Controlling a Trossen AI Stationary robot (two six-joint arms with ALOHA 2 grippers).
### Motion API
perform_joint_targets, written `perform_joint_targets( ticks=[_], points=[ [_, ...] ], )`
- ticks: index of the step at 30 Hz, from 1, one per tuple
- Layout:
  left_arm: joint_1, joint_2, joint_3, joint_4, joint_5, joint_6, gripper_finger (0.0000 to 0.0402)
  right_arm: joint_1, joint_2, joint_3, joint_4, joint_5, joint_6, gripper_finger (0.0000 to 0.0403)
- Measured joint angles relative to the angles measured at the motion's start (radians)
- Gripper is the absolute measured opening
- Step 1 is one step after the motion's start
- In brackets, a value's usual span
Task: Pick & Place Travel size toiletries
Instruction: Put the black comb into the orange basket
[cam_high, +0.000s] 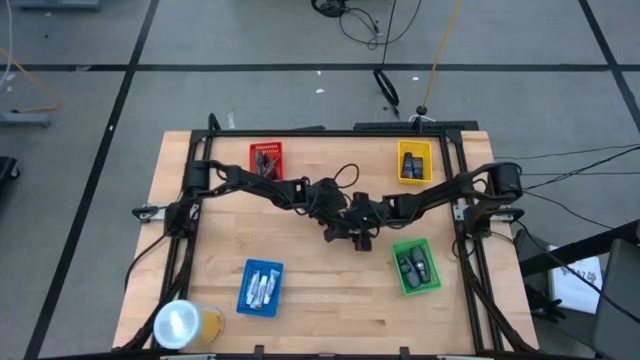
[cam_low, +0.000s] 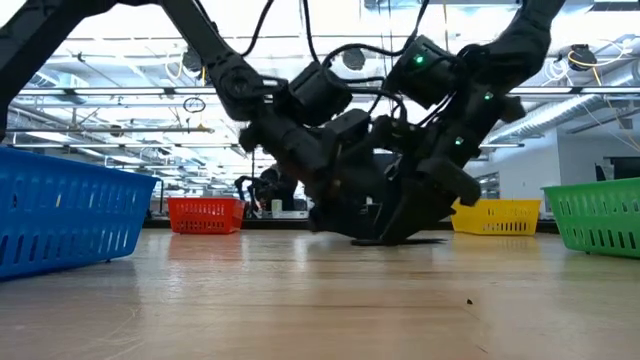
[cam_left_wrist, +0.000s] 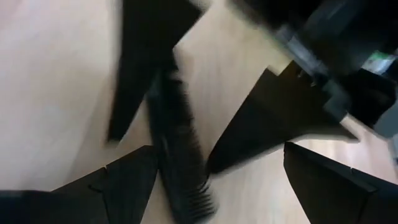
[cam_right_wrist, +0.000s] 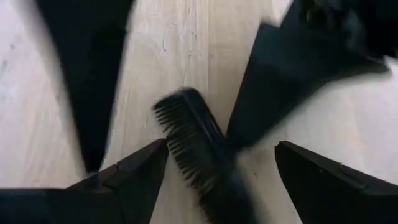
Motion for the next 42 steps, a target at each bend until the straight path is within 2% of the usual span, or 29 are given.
perform_joint_targets(
  ticks=[5,11,15,22,26,28,30,33,35,36,42],
  points=[
    [0.007,0.049,-0.002,0.102,0.161,-0.063,0.0349,-0.043,0.057,0.000,0.006,-0.121,0.018,0.0293],
    [0.002,0.054,-0.002,0.096,0.208,-0.071,0.0349,-0.050,0.069,-0.001,0.024,-0.122,0.011,0.0278],
    [0.002,0.047,0.000,0.094,0.324,-0.079,0.0349,-0.049,0.070,-0.001,0.023,-0.124,0.019,0.0274],
    [-0.001,0.003,0.000,0.059,0.452,-0.095,0.0349,-0.045,0.079,-0.002,0.022,-0.142,-0.008,0.0275],
    [-0.007,-0.029,-0.002,0.047,0.460,-0.077,0.0349,-0.044,0.080,-0.003,0.022,-0.134,-0.015,0.0265],
    [-0.012,-0.039,-0.001,0.058,0.473,-0.074,0.0349,-0.045,0.080,-0.003,0.015,-0.138,-0.015,0.0247],
    [-0.012,-0.040,0.001,0.063,0.470,-0.071,0.0349,-0.047,0.080,-0.003,0.013,-0.149,-0.018,0.0210],
    [-0.009,-0.038,0.000,0.057,0.451,-0.052,0.0349,-0.049,0.080,-0.003,0.010,-0.152,-0.028,0.0118],
    [-0.009,-0.039,0.000,0.061,0.454,-0.044,0.0349,-0.049,0.080,-0.003,0.004,-0.203,-0.046,0.0042],
    [-0.009,-0.039,0.000,0.060,0.457,-0.044,0.0349,-0.049,0.080,-0.003,0.004,-0.224,-0.076,0.0021],
    [-0.009,-0.039,0.000,0.011,0.440,-0.029,0.0349,-0.030,0.081,-0.003,0.019,-0.196,-0.103,0.0000]
  ],
)
